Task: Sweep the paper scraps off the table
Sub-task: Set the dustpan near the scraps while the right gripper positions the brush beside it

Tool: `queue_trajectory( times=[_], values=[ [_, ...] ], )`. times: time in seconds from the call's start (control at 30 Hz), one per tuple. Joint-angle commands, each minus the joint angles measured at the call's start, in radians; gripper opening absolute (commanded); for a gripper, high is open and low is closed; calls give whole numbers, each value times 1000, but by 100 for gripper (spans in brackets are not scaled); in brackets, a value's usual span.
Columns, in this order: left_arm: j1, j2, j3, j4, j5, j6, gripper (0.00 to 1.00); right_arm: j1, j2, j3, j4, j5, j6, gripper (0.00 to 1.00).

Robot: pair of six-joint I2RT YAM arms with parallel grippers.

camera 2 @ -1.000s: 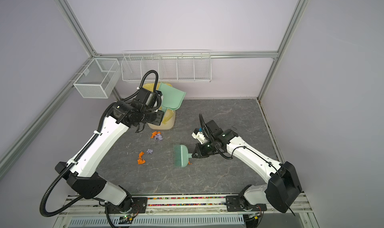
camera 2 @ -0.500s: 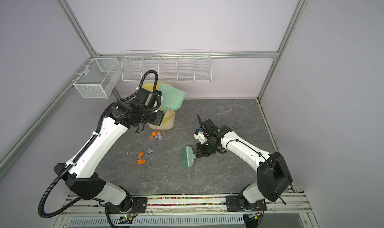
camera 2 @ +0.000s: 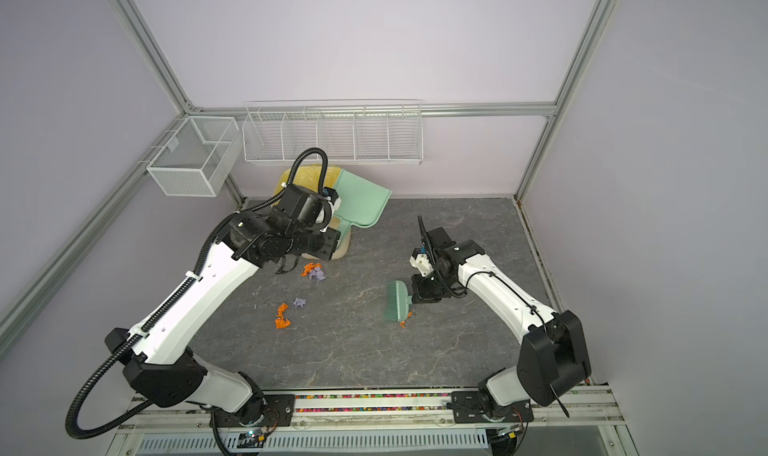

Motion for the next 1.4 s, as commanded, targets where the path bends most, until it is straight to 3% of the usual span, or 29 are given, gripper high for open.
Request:
queue_trajectory(
  times=[0.0, 0.87, 1.1, 1.37],
  values=[
    [-20, 13, -3, 38, 32, -22, 0, -9, -64, 25, -70, 40, 0, 7],
    [-106, -31, -270, 58, 49, -100, 0, -150, -166, 53, 8, 50, 84, 7],
    [-106, -45, -347, 21, 97, -114, 0, -168, -191, 86, -53, 154, 68, 7],
    [-113, -74, -477, 104, 245, -185, 0, -170, -181, 111, -110, 246, 39, 7]
  ],
)
